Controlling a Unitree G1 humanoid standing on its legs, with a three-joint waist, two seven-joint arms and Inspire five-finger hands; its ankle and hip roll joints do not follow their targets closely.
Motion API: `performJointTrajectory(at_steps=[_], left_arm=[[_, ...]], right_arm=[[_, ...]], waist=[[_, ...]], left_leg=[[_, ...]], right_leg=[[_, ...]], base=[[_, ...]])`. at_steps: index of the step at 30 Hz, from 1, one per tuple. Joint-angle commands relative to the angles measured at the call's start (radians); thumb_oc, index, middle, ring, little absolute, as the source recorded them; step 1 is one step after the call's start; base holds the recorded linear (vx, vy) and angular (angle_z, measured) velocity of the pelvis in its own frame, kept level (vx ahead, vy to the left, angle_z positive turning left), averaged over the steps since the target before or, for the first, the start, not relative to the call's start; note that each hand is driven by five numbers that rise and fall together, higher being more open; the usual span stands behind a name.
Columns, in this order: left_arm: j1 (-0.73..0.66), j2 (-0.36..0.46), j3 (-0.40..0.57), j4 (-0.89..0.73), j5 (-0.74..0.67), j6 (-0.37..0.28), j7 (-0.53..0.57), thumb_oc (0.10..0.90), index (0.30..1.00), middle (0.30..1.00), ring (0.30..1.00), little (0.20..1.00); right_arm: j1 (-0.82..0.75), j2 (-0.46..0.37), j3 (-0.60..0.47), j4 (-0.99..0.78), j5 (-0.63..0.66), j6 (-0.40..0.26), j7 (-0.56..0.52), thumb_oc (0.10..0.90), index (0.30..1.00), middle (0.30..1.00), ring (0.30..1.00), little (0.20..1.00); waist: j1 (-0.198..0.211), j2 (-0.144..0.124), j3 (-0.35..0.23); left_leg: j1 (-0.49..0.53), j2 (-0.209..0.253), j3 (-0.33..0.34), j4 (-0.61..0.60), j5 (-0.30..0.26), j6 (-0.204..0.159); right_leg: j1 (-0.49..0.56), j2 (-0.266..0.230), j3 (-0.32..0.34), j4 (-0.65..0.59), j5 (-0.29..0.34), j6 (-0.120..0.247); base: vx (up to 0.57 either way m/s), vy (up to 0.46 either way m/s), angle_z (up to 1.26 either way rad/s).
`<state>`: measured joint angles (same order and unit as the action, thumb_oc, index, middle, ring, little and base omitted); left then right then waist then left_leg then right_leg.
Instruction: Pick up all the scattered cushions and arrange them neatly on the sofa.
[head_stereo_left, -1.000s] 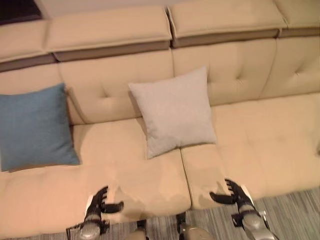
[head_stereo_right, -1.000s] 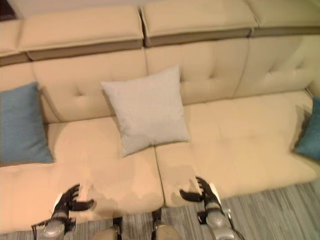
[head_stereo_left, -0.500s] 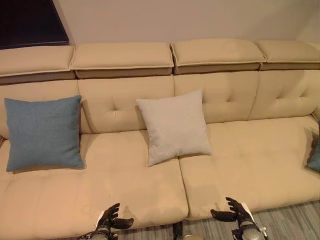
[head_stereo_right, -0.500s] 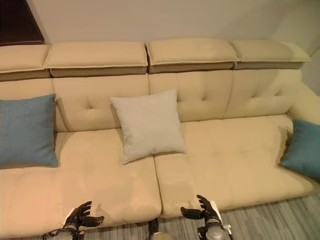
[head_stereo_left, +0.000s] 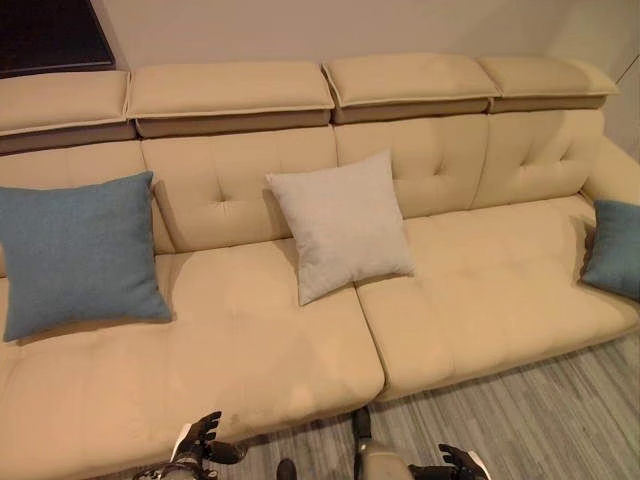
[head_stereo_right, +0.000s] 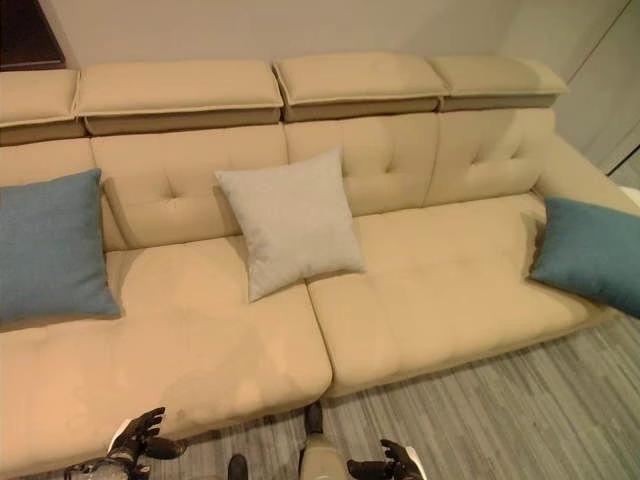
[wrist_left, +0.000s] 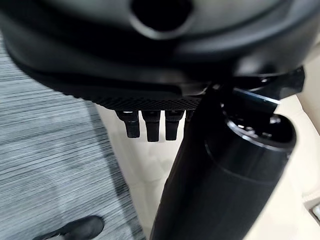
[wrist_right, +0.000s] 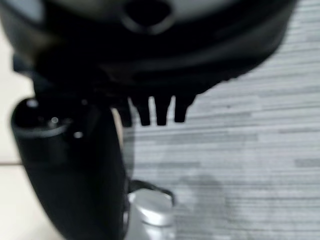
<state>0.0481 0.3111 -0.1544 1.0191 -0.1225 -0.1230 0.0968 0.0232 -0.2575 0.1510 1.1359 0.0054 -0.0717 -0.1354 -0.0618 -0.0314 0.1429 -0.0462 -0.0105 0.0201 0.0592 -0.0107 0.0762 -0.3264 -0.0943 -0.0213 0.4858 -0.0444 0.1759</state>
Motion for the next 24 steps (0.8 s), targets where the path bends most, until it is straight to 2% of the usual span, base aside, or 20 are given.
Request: performJointTrajectory(at_steps=[1, 3, 5, 7, 13, 15, 19, 20, 22, 23, 24], left_arm=[[-0.02, 0.011, 0.025, -0.012, 0.029, -0.02, 0.007, 0.8, 0.9, 0.9, 0.9, 0.9], [-0.018, 0.006, 0.027, -0.018, 0.02, -0.021, 0.01, 0.8, 0.9, 0.9, 0.9, 0.9], [-0.023, 0.004, 0.019, -0.009, 0.022, -0.025, 0.008, 0.8, 0.9, 0.9, 0.9, 0.9], [-0.029, -0.002, 0.001, -0.009, 0.027, -0.024, 0.006, 0.8, 0.9, 0.9, 0.9, 0.9], [-0.037, -0.025, -0.022, -0.002, 0.035, -0.014, -0.007, 0.8, 0.9, 0.9, 0.9, 0.9], [-0.041, -0.037, -0.038, -0.021, 0.022, -0.016, -0.007, 0.8, 0.9, 0.9, 0.9, 0.9], [-0.067, -0.058, -0.069, -0.053, -0.005, -0.022, -0.001, 0.8, 0.9, 0.9, 0.9, 0.9], [-0.072, -0.063, -0.076, -0.052, -0.005, -0.021, -0.006, 0.8, 0.9, 0.9, 0.9, 0.9], [-0.095, -0.065, -0.092, -0.05, 0.005, -0.019, -0.004, 0.8, 0.9, 0.9, 0.9, 0.9], [-0.123, -0.053, -0.125, -0.083, 0.023, -0.024, 0.006, 0.8, 0.9, 0.9, 0.9, 0.9], [-0.124, -0.053, -0.126, -0.083, 0.024, -0.024, 0.006, 0.8, 0.9, 0.9, 0.9, 0.9]], right_arm=[[-0.053, -0.056, -0.005, -0.018, 0.009, -0.033, -0.038, 0.8, 0.9, 0.9, 0.9, 0.9], [-0.054, -0.055, -0.009, -0.023, 0.008, -0.033, -0.038, 0.8, 0.9, 0.9, 0.9, 0.9], [-0.051, -0.056, -0.015, -0.018, 0.015, -0.037, -0.042, 0.8, 0.9, 0.9, 0.9, 0.9], [-0.048, -0.055, -0.016, -0.017, 0.029, -0.042, -0.048, 0.8, 0.9, 0.9, 0.9, 0.9], [-0.03, -0.052, -0.031, 0.013, 0.047, -0.041, -0.055, 0.8, 0.9, 0.9, 0.9, 0.9], [-0.03, -0.054, -0.03, 0.036, 0.051, -0.038, -0.064, 0.8, 0.9, 0.9, 0.9, 0.9], [-0.03, -0.065, -0.035, 0.044, 0.054, -0.035, -0.078, 0.8, 0.9, 0.9, 0.9, 0.9], [-0.031, -0.068, -0.036, 0.048, 0.054, -0.03, -0.076, 0.8, 0.9, 0.9, 0.9, 0.9], [-0.034, -0.066, -0.045, 0.044, 0.064, -0.029, -0.077, 0.8, 0.9, 0.9, 0.9, 0.9], [-0.039, -0.065, -0.051, 0.027, 0.078, -0.028, -0.089, 0.8, 0.9, 0.9, 0.9, 0.9], [-0.039, -0.065, -0.051, 0.027, 0.078, -0.027, -0.089, 0.8, 0.9, 0.9, 0.9, 0.9]], waist=[[0.028, -0.031, -0.032], [0.053, -0.043, -0.049], [0.051, -0.056, -0.067], [0.037, -0.066, -0.056], [0.015, -0.056, -0.055], [0.023, -0.058, -0.044], [0.04, -0.06, -0.025], [0.036, -0.056, -0.027], [0.022, -0.044, -0.029], [0.005, -0.045, -0.007], [0.007, -0.045, -0.008]], left_leg=[[-0.007, -0.06, -0.072, 0.027, -0.107, -0.043], [-0.021, -0.06, -0.049, 0.024, -0.103, -0.05], [-0.031, -0.058, -0.035, 0.033, -0.104, -0.064], [-0.056, -0.042, -0.019, 0.086, -0.107, -0.09], [-0.039, -0.021, -0.008, 0.09, -0.112, -0.096], [-0.048, -0.028, -0.053, 0.114, -0.113, -0.102], [-0.072, -0.077, -0.227, 0.139, -0.122, -0.113], [-0.072, -0.079, -0.238, 0.123, -0.118, -0.111], [-0.058, -0.061, -0.218, 0.068, -0.104, -0.102], [-0.074, -0.07, -0.217, 0.06, -0.09, -0.093], [-0.075, -0.07, -0.215, 0.06, -0.09, -0.093]], right_leg=[[0.196, 0.005, -0.038, -0.194, -0.008, -0.044], [0.249, -0.008, -0.069, -0.262, -0.01, -0.048], [0.279, 0.0, -0.074, -0.348, -0.025, -0.042], [0.286, 0.022, -0.051, -0.395, -0.029, -0.056], [0.307, 0.036, -0.043, -0.43, -0.019, -0.069], [0.303, 0.038, -0.023, -0.441, -0.006, -0.069], [0.282, 0.042, 0.046, -0.46, 0.031, -0.056], [0.277, 0.043, 0.06, -0.466, 0.036, -0.052], [0.246, 0.044, 0.079, -0.466, 0.048, -0.045], [0.183, 0.04, 0.099, -0.451, 0.074, -0.031], [0.181, 0.04, 0.101, -0.45, 0.074, -0.031]], base=[[-0.12, -0.073, -0.15], [-0.05, -0.074, -0.33], [0.0, -0.133, -0.56], [-0.04, -0.16, -0.11], [-0.03, -0.047, -0.01], [-0.09, 0.013, -0.14], [-0.11, 0.066, -0.75], [-0.06, 0.119, -0.75], [-0.15, 0.194, -0.7], [-0.22, 0.186, -0.51], [-0.23, 0.171, -0.63]])
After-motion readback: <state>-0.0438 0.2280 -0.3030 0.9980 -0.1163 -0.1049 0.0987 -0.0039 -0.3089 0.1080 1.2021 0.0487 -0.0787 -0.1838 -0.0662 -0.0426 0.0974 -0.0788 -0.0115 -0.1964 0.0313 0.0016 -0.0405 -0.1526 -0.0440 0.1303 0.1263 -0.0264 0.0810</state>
